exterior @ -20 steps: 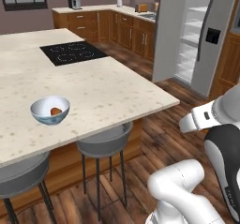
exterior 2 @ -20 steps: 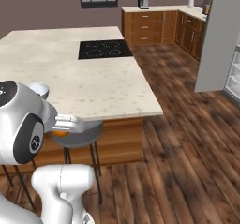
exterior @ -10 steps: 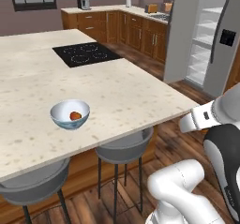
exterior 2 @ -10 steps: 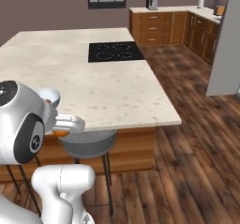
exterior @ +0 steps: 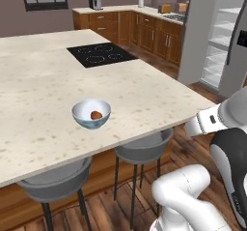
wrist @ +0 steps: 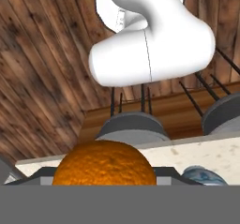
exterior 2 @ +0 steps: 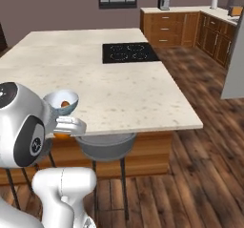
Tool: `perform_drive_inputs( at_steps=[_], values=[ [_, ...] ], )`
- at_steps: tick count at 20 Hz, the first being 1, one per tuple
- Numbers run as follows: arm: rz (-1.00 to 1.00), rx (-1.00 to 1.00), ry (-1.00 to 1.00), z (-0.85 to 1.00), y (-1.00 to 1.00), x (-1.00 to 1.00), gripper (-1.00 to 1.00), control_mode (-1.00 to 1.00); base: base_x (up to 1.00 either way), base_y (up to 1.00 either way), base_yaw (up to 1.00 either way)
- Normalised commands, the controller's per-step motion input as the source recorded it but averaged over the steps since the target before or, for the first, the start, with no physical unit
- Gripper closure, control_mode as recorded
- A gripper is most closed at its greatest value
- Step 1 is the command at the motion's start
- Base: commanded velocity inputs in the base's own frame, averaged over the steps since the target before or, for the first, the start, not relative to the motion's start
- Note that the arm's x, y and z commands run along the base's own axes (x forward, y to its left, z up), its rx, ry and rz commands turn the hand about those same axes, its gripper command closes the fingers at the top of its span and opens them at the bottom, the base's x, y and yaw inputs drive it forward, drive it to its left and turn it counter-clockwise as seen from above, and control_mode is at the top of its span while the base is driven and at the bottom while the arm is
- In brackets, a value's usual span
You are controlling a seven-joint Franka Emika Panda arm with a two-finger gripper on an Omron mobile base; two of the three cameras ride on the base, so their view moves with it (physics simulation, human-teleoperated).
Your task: Retrieve the tangerine and mango from the fridge and place them into the bowl on the dining table.
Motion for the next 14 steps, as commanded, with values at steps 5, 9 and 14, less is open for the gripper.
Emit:
perform_drive_inputs(
  at_steps=[5,9,14],
  values=[
    [0.0,0.0,0.0,0.0,0.0,0.0,1.0,1.0,0.31,0.46,0.04],
    [0.0,0.0,0.0,0.0,0.0,0.0,1.0,1.0,0.31,0.43,0.04],
    [0.0,0.0,0.0,0.0,0.0,0.0,1.0,1.0,0.23,0.44,0.04]
  ],
)
